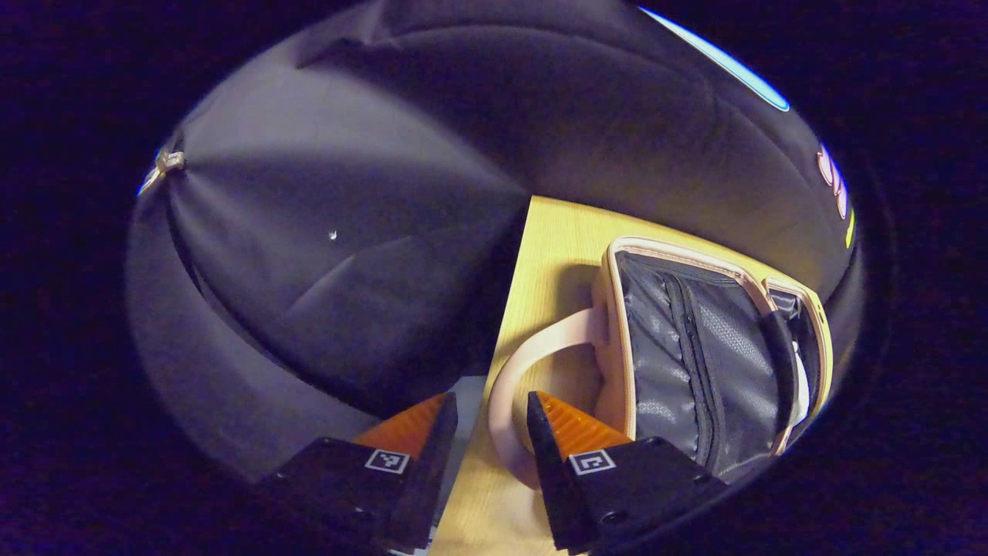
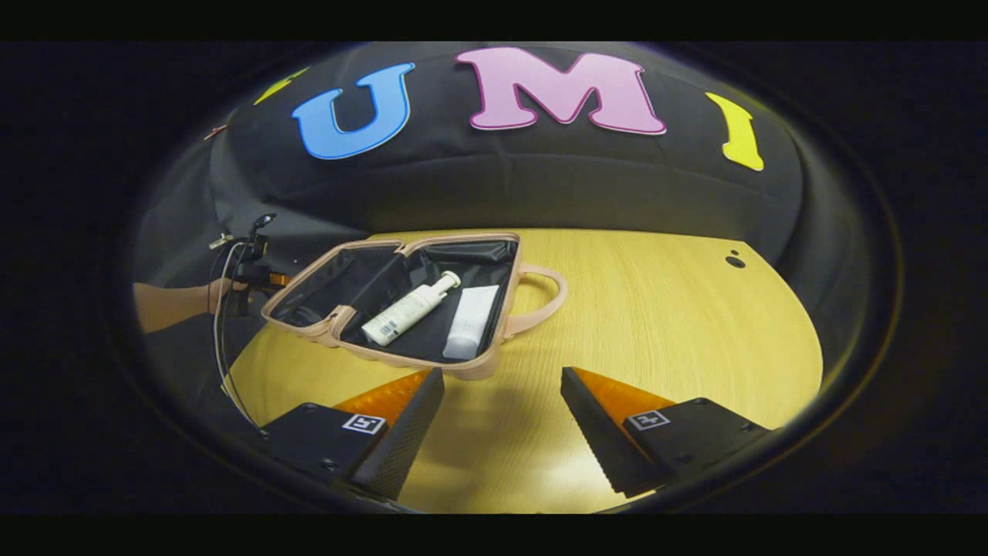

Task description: First open the suitcase, pack the skin care products into it, and then close the suitcase.

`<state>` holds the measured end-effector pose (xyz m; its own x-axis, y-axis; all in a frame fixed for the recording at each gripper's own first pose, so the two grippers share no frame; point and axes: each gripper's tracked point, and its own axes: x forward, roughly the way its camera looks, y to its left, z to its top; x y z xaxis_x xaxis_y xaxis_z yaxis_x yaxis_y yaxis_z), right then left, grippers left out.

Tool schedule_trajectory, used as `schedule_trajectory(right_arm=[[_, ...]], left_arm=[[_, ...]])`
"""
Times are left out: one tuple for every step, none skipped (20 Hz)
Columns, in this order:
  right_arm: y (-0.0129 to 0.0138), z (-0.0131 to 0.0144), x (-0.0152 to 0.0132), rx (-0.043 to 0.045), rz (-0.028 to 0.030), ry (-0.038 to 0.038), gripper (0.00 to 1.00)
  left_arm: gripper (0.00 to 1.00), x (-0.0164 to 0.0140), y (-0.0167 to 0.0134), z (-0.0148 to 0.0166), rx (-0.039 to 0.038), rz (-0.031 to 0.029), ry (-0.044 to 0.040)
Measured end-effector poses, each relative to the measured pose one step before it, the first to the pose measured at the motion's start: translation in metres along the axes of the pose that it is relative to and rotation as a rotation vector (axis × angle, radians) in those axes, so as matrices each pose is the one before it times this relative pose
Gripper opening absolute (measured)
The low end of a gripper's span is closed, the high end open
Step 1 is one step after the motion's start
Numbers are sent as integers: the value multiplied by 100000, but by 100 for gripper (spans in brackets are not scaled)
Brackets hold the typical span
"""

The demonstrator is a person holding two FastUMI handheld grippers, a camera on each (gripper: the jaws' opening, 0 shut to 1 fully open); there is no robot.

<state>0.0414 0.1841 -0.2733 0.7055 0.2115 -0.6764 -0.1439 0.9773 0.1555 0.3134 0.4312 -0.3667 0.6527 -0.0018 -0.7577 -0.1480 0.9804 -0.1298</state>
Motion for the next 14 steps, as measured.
schedule_trajectory(right_arm=[[-149, 335, 86, 197, -23, -746, 100], [-181, 287, 64, 766, -114, -727, 97], [-197, 265, -97, 987, -156, -570, 97], [-168, 14, -15, 775, 23, -16, 97], [-254, -114, 41, 177, -40, 342, 97], [-255, -209, -135, 966, 319, 1164, 97], [144, -63, -197, 1907, 1313, 334, 97], [-96, 158, -10, 665, 135, -270, 97], [-577, 283, -123, -633, -781, -1000, 97], [-532, 357, -283, -1454, -1125, -1377, 97], [-169, 361, -139, -753, 33, -1151, 97], [-227, 326, -127, -501, -349, -962, 97], [-323, 294, -217, -117, -416, -590, 97], [-165, 270, -291, 255, -168, -830, 97]], left_arm=[[51, 171, -505, -150, -579, -1231, 1041], [43, 146, 113, -100, -147, 1352, -94], [33, 110, -70, 61, -592, 691, -257], [28, -407, 165, -128, -405, 987, 210], [25, -269, 159, 152, -170, 1527, -24], [24, 15, -68, 172, -461, 1987, -405], [22, -273, -3, 218, 400, 1917, -651], [21, -514, 52, 526, 985, 2012, -1521], [23, -701, -130, 823, 1602, 1691, -2692], [18, -997, -132, 824, 2280, 1381, -2530], [15, -1004, 23, 995, 2518, 1470, -2854], [14, -1138, -154, 918, 1497, 5, -2346], [13, -1102, -284, 1124, 1263, -833, -3446], [12, -1632, 17, 1400, 1010, -1066, -3560]])
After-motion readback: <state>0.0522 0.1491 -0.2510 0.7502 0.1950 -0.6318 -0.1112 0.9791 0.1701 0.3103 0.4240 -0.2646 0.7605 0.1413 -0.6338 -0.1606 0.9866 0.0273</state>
